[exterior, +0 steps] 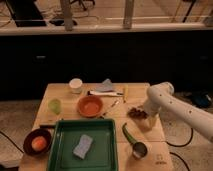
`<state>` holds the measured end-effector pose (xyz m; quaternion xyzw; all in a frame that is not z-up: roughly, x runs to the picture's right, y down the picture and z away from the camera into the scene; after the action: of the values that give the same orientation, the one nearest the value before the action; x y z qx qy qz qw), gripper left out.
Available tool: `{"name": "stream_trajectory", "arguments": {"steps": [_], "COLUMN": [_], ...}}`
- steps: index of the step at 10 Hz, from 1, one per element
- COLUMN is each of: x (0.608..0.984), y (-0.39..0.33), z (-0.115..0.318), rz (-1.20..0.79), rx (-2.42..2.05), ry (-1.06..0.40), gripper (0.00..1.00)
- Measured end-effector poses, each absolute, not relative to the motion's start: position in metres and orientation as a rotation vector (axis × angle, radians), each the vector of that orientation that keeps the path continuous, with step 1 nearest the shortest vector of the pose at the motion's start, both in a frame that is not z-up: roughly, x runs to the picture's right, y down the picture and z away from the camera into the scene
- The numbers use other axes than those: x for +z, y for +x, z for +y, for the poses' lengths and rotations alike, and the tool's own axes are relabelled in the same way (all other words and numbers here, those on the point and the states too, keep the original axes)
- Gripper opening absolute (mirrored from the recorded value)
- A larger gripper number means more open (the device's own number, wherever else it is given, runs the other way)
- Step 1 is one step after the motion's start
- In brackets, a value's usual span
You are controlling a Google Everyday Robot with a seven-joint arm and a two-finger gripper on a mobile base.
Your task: Place grapes in red bowl
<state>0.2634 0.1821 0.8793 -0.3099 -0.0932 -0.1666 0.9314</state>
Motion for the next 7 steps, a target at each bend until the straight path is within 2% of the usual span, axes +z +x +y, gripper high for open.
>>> {"name": "stream_trajectory", "arguments": {"steps": [7], "x": [0.8836], "y": [0.2673], "z": [0.1842], "rz": [-0.183], "rx": [-0.329], "ry": [-0.650], "gripper": [0.80]}}
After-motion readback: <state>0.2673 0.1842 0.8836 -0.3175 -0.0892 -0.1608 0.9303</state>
